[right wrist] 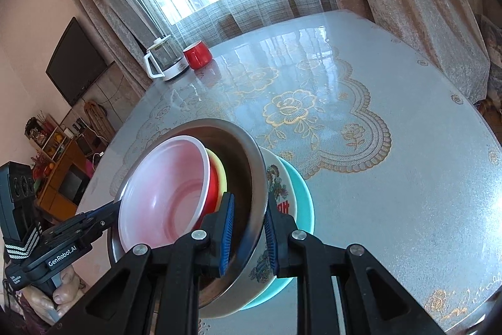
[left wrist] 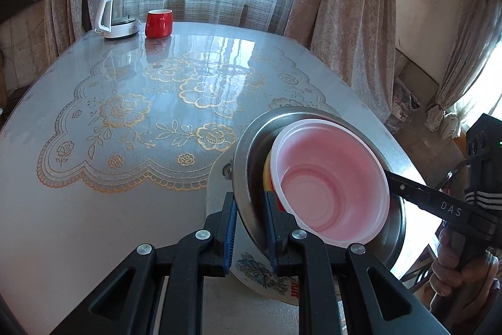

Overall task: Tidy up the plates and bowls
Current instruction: 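Lift the steel bowl with nested bowls and carry it over the plates, then lower the steel bowl onto the double-happiness plate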

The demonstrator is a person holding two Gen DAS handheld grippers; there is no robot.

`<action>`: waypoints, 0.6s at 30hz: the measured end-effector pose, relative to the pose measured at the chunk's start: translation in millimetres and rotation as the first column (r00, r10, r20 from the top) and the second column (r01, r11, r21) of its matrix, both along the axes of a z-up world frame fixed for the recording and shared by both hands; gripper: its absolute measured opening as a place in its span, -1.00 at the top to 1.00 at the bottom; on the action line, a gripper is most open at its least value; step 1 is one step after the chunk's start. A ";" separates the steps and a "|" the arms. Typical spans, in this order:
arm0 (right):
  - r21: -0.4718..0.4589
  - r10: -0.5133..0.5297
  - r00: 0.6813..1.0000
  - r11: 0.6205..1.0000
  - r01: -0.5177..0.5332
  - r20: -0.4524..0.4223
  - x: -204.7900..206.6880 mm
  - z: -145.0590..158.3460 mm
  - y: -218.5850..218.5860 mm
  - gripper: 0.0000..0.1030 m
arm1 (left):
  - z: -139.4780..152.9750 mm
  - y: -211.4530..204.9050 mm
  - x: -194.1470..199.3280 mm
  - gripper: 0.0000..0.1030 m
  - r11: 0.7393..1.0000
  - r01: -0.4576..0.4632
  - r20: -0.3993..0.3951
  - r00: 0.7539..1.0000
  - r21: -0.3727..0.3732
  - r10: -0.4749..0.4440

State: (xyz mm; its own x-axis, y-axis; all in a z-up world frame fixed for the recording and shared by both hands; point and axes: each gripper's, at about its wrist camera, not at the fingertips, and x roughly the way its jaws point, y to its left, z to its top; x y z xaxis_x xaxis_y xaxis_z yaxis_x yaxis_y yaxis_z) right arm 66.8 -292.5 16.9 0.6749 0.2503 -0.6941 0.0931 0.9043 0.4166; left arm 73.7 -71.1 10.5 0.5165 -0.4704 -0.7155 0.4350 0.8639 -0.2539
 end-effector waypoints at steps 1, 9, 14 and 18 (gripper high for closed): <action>0.000 -0.002 1.000 1.000 0.002 -0.007 1.1 -2.6 0.2 0.62 | -2.4 -0.3 1.1 0.66 1.000 -0.001 -0.009 1.000 0.004 0.001; -0.006 -0.006 0.999 1.000 0.006 -0.032 7.4 -13.2 1.9 0.62 | -10.6 0.0 2.7 0.64 1.000 -0.004 -0.038 0.999 0.004 0.004; 0.006 -0.007 0.999 1.000 0.008 -0.031 7.2 -13.6 -1.1 0.62 | -10.5 1.3 4.4 0.64 1.000 -0.003 -0.038 0.999 0.006 0.004; 0.002 0.003 0.999 1.000 -0.003 -0.042 8.9 -16.8 1.4 0.62 | -11.0 1.2 3.9 0.64 1.000 -0.006 -0.037 0.999 0.011 0.006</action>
State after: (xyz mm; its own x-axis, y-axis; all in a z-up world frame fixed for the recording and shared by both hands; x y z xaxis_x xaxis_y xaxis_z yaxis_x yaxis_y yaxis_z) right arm 75.8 -291.1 0.0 0.6447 0.2537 -0.7211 0.1079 0.9037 0.4143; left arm 77.6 -69.8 -0.6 0.4925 -0.4597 -0.7390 0.4204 0.8691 -0.2605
